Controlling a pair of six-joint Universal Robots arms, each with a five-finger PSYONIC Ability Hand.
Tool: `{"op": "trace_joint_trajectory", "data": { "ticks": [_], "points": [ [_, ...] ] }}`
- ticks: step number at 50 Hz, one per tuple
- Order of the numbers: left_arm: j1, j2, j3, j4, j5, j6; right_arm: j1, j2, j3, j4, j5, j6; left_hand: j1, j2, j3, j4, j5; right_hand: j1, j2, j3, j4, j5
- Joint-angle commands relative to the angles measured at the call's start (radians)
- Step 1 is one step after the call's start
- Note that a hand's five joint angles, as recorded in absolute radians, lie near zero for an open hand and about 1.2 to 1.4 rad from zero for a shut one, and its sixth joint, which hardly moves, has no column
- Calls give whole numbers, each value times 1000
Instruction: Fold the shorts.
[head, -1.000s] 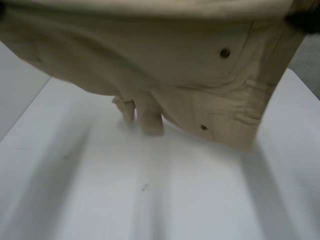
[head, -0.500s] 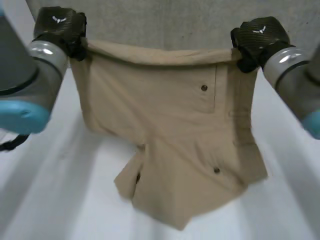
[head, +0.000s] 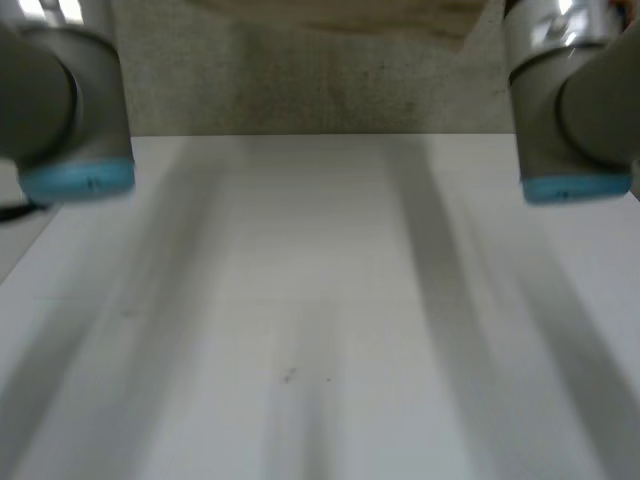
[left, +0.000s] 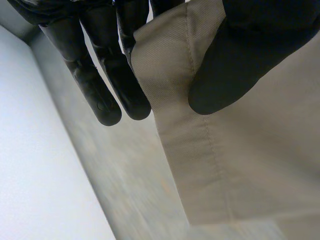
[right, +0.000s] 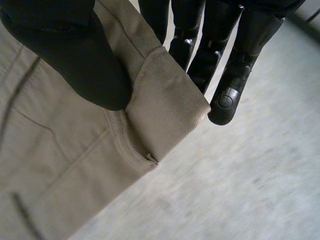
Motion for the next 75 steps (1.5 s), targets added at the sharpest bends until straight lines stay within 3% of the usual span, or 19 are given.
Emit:
{"op": "trace_joint_trajectory", "data": {
  "ticks": [1, 9, 16, 24, 34, 40, 44, 46, 48, 51, 52, 53, 56, 61, 67, 75],
  "points": [
    [25, -65, -287, -5, -4, -93, -2, 146, 113, 142, -92, -5, 268, 196, 202, 194, 250, 416, 221, 212, 203, 246],
    [-4, -274, -437, -40, 1, -78, -5, 301, 208, 347, -111, -94, 268, 196, 202, 194, 250, 416, 221, 212, 203, 246],
    [-33, -279, -528, -134, -4, -30, -13, 208, 366, 398, -102, -182, 268, 196, 202, 194, 250, 416, 221, 212, 203, 246],
    [-23, -116, -683, -246, -12, -30, -16, 40, 582, 404, -105, -183, 268, 196, 202, 194, 250, 416, 221, 212, 203, 246],
    [-36, 102, -856, -419, -4, -21, -47, -64, 755, 466, -111, -194, 268, 196, 202, 194, 250, 416, 221, 212, 203, 246],
    [-101, 169, -908, -626, 8, -23, -71, -115, 783, 730, -112, -276, 268, 196, 202, 194, 250, 416, 221, 212, 203, 246],
    [-122, 177, -921, -687, 33, -21, -88, -121, 799, 876, -120, -361, 268, 196, 202, 194, 250, 416, 221, 212, 203, 246],
    [-121, 175, -921, -686, 41, -23, -93, -124, 800, 866, -129, -364, 268, 196, 202, 194, 250, 416, 221, 212, 203, 246],
    [-115, 175, -910, -672, 53, -26, -91, -124, 805, 819, -137, -357, 262, 190, 197, 188, 245, 416, 221, 212, 203, 246],
    [-111, 175, -895, -651, 59, -26, -91, -124, 805, 760, -134, -346, -171, -242, -236, -244, -188, 416, 221, 212, 203, 246],
    [-111, 178, -876, -633, 59, -21, -91, -124, 806, 725, -132, -335, -542, -613, -607, -615, -559, 416, 221, 212, 203, 246],
    [-113, 181, -862, -625, 57, -20, -91, -124, 806, 710, -132, -329, -688, -759, -753, -761, -705, 416, 221, 212, 203, 246],
    [-110, 191, -798, -602, 59, 0, -96, -122, 806, 677, -137, -298, -874, -945, -939, -947, -891, 416, 221, 212, 203, 246],
    [-72, 163, -678, -567, 61, 101, -93, -115, 809, 668, -143, -272, -947, -1019, -1013, -1021, -965, 416, 221, 212, 203, 246],
    [-24, 8, -519, -475, 79, 243, -94, -115, 812, 662, -140, -272, -933, -1004, -998, -1006, -950, 416, 221, 212, 203, 246],
    [-13, -359, -134, -428, 188, 293, -90, -110, 828, 642, -141, -272, -842, -914, -908, -916, -860, 416, 221, 212, 203, 246]
  ]
}}
